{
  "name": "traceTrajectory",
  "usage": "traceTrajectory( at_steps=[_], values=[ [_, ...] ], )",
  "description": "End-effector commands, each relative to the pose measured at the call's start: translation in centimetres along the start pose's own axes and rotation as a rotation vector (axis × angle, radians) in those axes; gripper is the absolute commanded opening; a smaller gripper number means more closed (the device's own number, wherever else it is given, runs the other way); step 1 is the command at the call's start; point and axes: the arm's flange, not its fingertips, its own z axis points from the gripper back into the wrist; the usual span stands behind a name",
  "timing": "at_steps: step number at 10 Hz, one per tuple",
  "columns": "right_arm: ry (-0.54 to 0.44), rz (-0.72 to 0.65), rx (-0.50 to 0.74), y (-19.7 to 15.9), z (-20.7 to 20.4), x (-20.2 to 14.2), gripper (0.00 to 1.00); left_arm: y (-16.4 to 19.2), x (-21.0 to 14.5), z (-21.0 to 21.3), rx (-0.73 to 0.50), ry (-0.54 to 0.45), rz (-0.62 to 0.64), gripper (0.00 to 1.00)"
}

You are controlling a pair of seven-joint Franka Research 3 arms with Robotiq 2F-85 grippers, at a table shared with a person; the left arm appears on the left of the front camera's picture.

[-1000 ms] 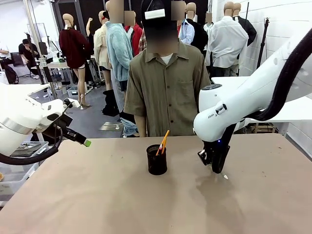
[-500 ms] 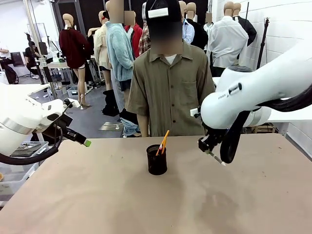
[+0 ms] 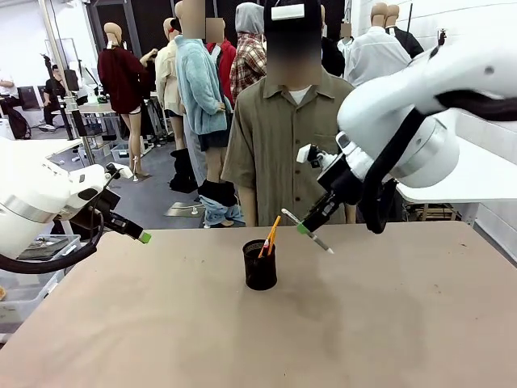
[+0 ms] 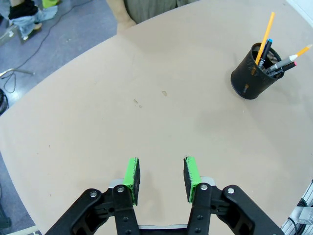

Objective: Place the pens into the pen holder.
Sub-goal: Pick up a writing instrument from the table and place it into the Pen holder.

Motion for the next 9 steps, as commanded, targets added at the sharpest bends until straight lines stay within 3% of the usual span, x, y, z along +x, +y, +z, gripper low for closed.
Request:
traceTrajectory(
  at_steps=[1,2,3,4,6,7,9],
  values=[
    [-0.152,0.135,0.129,-2.2,-0.9,-3.3,0.0,0.0,0.1,0.0,0.01,-0.006,-0.006,0.49],
    [-0.221,0.18,0.142,-2.3,-1.3,-3.0,0.0,0.0,0.1,0.0,0.01,-0.006,-0.006,0.49],
    [-0.264,0.133,0.114,-2.8,-1.7,-2.6,0.0,0.0,0.1,0.0,0.01,-0.006,-0.006,0.49],
    [-0.159,0.15,0.074,-0.8,0.1,-1.4,0.0,0.0,0.1,0.0,0.01,-0.006,-0.006,0.49],
    [-0.159,0.15,0.074,-0.8,0.1,-1.4,0.0,0.0,0.1,0.0,0.01,-0.006,-0.006,0.49],
    [-0.204,0.164,0.083,-1.6,-0.3,-2.1,0.0,0.0,0.1,0.0,0.01,-0.006,-0.006,0.49],
    [-0.312,0.315,0.135,-3.2,-1.8,-0.4,0.0,0.0,0.1,0.0,0.01,-0.006,-0.006,0.49]
  ],
)
